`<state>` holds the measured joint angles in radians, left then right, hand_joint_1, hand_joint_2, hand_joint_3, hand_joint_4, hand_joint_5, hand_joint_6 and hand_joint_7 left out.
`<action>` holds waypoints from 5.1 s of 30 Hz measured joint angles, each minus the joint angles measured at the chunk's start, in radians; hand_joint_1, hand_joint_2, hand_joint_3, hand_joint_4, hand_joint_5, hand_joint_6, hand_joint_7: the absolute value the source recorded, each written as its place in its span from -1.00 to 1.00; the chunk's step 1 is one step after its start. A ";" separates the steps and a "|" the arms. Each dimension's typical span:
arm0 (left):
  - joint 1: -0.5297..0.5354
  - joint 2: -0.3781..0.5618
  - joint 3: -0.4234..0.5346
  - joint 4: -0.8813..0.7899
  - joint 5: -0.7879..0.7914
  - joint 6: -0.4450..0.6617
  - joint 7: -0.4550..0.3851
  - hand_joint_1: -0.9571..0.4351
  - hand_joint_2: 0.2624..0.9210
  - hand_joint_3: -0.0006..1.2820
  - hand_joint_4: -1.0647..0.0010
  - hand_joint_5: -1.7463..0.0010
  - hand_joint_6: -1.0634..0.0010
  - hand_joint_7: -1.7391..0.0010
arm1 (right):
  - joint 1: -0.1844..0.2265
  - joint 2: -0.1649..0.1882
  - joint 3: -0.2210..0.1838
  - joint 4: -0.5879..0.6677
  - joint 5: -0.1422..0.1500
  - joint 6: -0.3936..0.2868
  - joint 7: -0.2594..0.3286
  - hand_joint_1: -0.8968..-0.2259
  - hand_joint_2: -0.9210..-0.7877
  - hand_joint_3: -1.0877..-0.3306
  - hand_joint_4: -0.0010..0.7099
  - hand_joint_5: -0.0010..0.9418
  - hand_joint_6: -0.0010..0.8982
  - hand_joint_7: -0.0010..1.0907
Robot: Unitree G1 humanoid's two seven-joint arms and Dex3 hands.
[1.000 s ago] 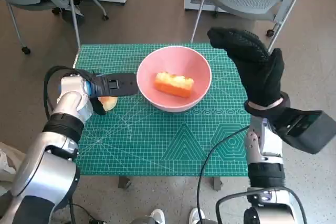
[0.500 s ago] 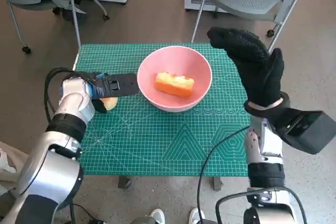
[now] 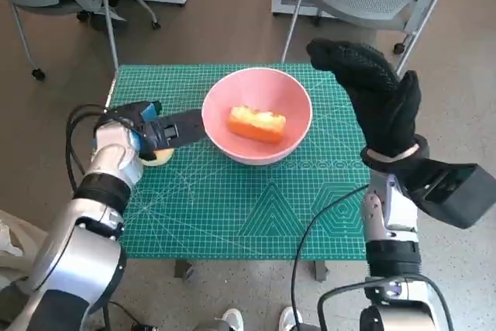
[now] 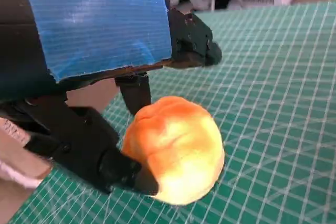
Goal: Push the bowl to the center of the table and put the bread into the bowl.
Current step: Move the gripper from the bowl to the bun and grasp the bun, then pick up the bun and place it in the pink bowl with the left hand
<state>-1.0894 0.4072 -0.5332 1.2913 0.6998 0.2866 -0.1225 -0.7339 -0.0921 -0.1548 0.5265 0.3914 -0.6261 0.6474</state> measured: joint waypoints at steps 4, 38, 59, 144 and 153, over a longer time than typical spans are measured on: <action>0.005 0.001 -0.007 0.000 0.005 -0.012 0.023 0.50 0.68 -0.62 -0.41 -0.36 -0.07 -0.19 | 0.000 0.000 -0.001 0.000 0.000 0.000 0.000 -0.40 -1.00 -0.38 -0.87 -0.99 -1.00 -0.44; 0.005 0.026 0.007 -0.023 -0.007 -0.051 -0.029 0.38 0.96 -0.89 -0.42 -0.38 -0.18 -0.22 | 0.000 0.004 0.000 0.006 0.000 -0.001 0.000 -0.40 -1.00 -0.39 -0.88 -0.99 -1.00 -0.43; 0.004 0.075 0.071 -0.273 -0.038 0.011 -0.083 0.38 0.93 -0.86 -0.44 -0.24 -0.13 -0.38 | -0.001 0.004 -0.001 0.013 0.000 -0.001 0.001 -0.40 -1.00 -0.39 -0.88 -1.00 -1.00 -0.43; -0.033 -0.099 0.107 -0.745 -0.005 0.037 -0.146 0.69 0.97 -0.86 -0.28 -0.46 0.09 0.19 | -0.014 -0.008 -0.008 0.008 0.007 0.001 0.014 -0.42 -1.00 -0.36 -0.80 -0.97 -0.99 -0.42; -0.062 -0.101 0.110 -0.677 -0.090 0.038 -0.380 0.10 0.51 -0.94 0.89 0.91 0.68 0.89 | -0.010 -0.008 -0.011 0.004 0.006 0.001 0.011 -0.43 -1.00 -0.36 -0.80 -0.98 -1.00 -0.40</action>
<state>-1.1516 0.3058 -0.4230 0.6147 0.6102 0.3243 -0.5028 -0.7438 -0.0997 -0.1663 0.5310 0.3975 -0.6254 0.6581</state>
